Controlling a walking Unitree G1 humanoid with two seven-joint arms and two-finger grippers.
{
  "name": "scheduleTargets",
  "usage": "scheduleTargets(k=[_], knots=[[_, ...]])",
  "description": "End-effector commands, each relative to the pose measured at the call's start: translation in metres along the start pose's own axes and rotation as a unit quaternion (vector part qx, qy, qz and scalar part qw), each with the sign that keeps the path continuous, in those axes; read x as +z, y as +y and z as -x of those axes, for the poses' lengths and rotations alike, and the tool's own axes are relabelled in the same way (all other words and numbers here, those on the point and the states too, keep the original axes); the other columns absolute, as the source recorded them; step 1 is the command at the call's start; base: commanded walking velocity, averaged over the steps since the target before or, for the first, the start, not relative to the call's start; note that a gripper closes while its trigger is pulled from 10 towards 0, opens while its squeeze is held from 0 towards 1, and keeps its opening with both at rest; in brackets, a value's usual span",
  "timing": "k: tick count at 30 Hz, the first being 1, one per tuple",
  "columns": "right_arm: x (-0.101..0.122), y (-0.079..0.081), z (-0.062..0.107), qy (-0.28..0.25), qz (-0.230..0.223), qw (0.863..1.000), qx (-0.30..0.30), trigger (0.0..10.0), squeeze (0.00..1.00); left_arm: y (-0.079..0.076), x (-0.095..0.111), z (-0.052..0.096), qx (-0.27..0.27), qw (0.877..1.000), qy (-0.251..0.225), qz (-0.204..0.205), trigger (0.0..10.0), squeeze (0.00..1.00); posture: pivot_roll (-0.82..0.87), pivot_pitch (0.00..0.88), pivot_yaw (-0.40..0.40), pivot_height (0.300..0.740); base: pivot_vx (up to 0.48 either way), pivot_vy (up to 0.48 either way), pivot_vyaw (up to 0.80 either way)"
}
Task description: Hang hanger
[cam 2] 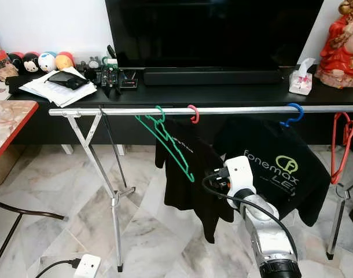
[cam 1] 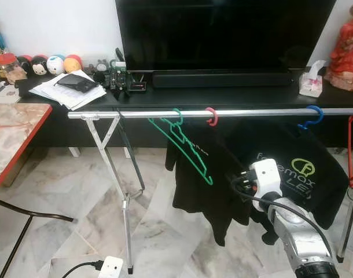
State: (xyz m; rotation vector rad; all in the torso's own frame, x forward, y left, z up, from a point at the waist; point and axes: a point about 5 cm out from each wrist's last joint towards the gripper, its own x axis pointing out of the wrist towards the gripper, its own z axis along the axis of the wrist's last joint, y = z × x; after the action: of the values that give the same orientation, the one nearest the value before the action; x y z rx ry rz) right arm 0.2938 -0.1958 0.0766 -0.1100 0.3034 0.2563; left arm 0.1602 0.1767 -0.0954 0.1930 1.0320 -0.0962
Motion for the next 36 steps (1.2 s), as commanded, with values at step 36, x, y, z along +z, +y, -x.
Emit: scheduleTargets(k=[36], knots=[[0.017,-0.036,0.036,0.034,0.063,0.997,0.034,10.0,0.00,0.000,-0.025,0.005,-0.013,0.999,0.035,-0.029,10.0,0.00,-0.18,0.000,0.001,0.740,0.162,0.000,0.00]])
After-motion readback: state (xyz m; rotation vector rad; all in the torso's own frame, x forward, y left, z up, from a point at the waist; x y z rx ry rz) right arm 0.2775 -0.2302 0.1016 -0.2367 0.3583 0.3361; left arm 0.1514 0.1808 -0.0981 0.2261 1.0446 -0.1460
